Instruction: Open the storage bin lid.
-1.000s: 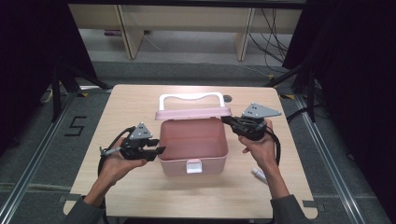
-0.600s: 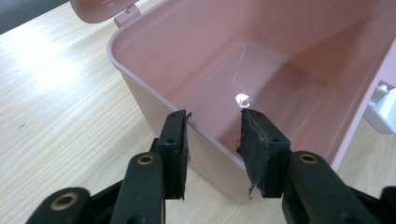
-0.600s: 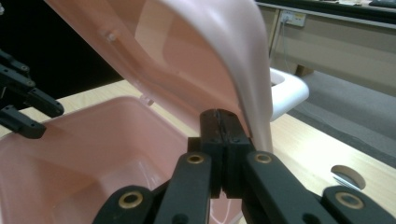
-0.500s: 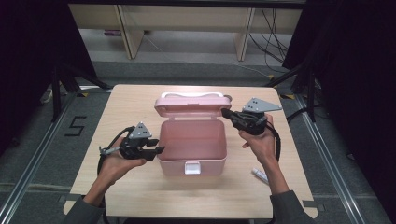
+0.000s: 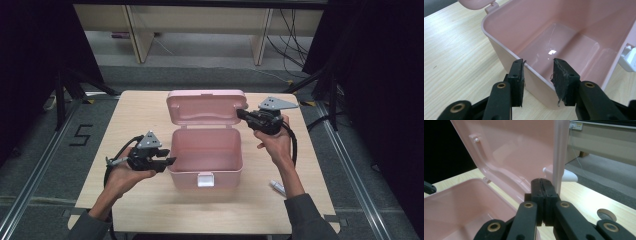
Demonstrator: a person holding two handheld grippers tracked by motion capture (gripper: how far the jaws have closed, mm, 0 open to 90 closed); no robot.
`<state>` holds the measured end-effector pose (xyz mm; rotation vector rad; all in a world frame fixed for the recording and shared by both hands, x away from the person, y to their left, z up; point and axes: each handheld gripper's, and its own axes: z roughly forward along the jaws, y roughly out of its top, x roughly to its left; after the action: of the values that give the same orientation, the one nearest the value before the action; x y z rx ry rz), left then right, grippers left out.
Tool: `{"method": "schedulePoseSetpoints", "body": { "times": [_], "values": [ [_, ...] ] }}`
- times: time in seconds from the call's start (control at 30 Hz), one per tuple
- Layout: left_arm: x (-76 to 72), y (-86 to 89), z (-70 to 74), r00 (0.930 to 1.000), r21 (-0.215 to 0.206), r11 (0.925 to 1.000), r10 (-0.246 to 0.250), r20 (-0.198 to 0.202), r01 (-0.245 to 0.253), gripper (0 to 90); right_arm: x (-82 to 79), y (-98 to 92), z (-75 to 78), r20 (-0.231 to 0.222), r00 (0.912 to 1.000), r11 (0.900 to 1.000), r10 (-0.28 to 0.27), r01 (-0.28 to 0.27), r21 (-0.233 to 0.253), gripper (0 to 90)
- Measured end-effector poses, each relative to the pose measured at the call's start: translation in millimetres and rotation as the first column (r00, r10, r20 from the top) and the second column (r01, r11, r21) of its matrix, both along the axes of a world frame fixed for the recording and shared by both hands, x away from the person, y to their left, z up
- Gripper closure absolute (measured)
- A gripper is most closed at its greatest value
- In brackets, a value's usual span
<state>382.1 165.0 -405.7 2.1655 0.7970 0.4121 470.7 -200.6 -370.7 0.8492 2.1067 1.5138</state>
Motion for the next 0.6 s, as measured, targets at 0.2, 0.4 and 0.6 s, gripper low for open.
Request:
{"method": "schedulePoseSetpoints", "body": {
  "times": [0.2,0.4,0.6],
  "values": [
    [-1.0,-0.1,-0.4,0.9999,-0.005,1.0000,0.000,-0.014,0.000,61.1,9.3,0.2,-5.0,-0.010,0.9999,1.000,-0.012,0.012,0.010,90.0],
    [-1.0,0.3,-0.3,0.9999,-0.004,1.0000,-0.004,-0.013,0.004,61.1,18.3,1.0,-11.4,-0.024,0.9992,0.999,-0.031,0.032,0.009,90.0],
    [-1.1,0.4,-0.4,0.9999,-0.005,1.0000,-0.003,-0.014,0.003,61.2,24.0,2.3,-18.3,-0.050,0.9980,0.999,-0.039,0.039,-0.001,90.0]
  ]
}}
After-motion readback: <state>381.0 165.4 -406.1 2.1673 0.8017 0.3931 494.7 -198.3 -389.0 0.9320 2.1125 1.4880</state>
